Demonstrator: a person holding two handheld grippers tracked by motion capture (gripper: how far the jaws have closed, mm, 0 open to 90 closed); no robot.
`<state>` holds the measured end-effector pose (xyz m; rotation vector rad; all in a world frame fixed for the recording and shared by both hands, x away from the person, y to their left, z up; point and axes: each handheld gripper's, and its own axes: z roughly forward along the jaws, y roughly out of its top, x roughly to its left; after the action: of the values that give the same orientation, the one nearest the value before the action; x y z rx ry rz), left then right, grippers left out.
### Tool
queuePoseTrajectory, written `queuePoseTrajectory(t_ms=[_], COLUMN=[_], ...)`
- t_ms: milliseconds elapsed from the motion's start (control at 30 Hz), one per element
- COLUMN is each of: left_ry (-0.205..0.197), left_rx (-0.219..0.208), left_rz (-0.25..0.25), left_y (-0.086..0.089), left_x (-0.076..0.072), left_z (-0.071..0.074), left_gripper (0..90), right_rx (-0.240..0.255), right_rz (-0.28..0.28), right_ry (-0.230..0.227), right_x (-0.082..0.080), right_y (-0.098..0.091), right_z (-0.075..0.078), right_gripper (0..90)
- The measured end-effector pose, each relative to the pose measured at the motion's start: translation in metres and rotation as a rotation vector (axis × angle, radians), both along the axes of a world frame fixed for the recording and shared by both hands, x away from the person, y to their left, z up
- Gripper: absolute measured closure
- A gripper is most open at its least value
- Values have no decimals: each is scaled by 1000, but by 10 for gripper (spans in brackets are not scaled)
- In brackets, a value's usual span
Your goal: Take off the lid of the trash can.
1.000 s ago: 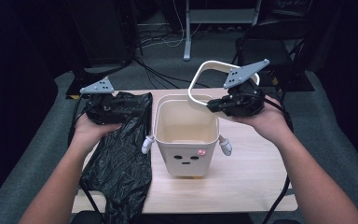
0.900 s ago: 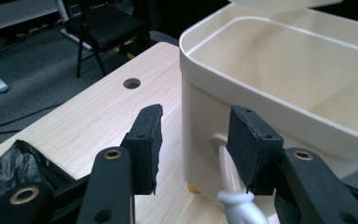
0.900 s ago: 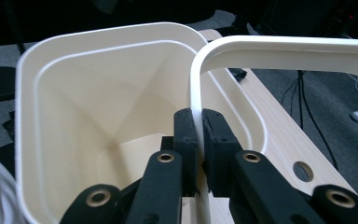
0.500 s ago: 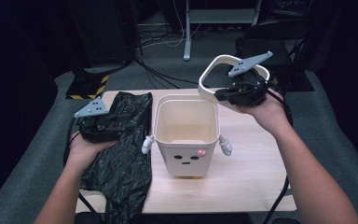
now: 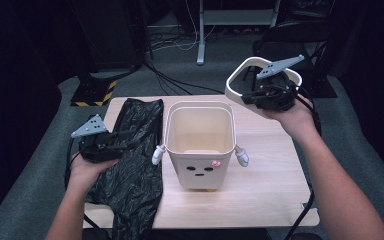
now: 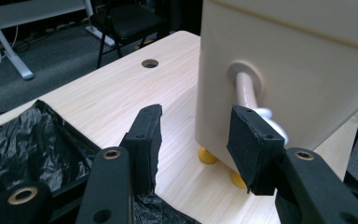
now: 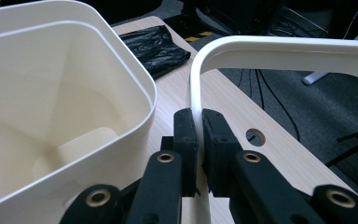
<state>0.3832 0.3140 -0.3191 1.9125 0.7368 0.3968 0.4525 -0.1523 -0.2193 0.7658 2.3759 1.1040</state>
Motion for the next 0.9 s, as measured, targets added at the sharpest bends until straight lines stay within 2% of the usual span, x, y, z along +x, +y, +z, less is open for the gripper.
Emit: queuePoseTrajectory(t_ms=[67, 133, 367, 400, 467, 533, 900], left_ry=[4, -2, 0, 1, 2, 4, 4], left_rx=[6, 25, 27, 26, 23, 19, -5], left_rz=[5, 24, 39, 46, 48, 55, 73], left_y=[1, 3, 6, 7, 7, 8, 13], left_x=[1, 1, 2, 2, 2, 2, -4], left_z=[-2, -3, -10, -13, -15, -18, -27], left_gripper=[537, 535, 531, 528, 529, 528, 524], right_rx=[0, -23, -10, -4, -4, -6, -20], right_rz=[-5, -22, -34, -41, -42, -48, -72], right_ry=[0, -5, 4, 5, 0, -1, -14], right_x=[0, -1, -1, -2, -2, -4, -13], right_y=[-1, -4, -12, -15, -16, -18, -25], right_z=[-2, -9, -26, -33, -36, -44, -63], right_gripper=[845, 845, 844, 844, 844, 844, 844])
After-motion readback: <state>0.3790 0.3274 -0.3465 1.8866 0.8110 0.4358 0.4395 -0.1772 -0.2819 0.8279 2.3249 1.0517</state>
